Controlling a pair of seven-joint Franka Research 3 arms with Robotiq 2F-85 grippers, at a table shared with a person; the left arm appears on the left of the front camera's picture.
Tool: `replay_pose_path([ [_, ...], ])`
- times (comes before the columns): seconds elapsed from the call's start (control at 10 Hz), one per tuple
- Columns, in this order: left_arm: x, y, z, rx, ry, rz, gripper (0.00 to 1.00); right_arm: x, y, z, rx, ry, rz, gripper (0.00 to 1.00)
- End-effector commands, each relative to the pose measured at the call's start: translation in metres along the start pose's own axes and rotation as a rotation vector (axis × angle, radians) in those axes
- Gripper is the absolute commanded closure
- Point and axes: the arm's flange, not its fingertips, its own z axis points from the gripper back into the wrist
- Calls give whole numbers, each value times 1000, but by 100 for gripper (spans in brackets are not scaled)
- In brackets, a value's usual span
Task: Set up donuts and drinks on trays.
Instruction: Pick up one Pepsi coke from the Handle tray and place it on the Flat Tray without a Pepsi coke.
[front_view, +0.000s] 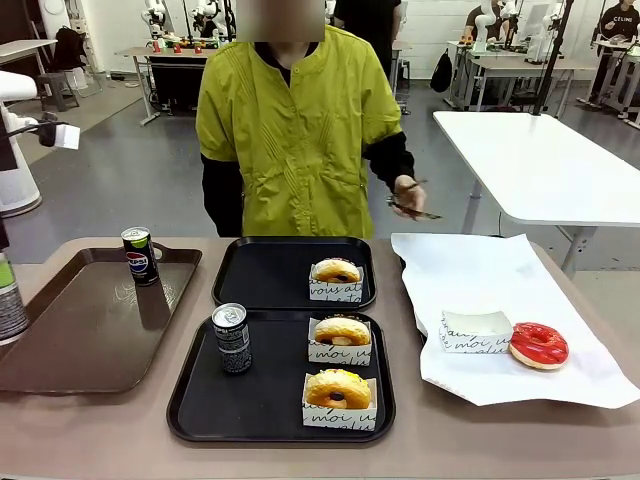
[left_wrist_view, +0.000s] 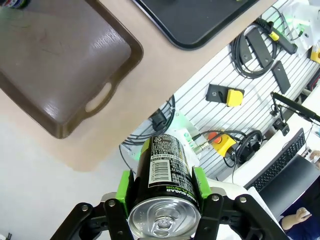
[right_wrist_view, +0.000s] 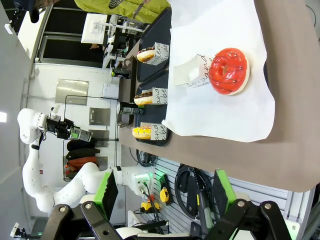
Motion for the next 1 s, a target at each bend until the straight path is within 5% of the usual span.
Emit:
replay_pose_path([
  [0.0, 35, 2, 15, 30, -10, -35, 42, 0, 0, -1, 22, -10, 14, 0],
  [0.5, 101, 2, 23, 27, -17, -36, 42, 0, 0, -1, 22, -10, 14, 0],
  [0.9, 108, 6, 12, 30, -5, -46, 42, 0, 0, -1, 22, -10, 14, 0],
])
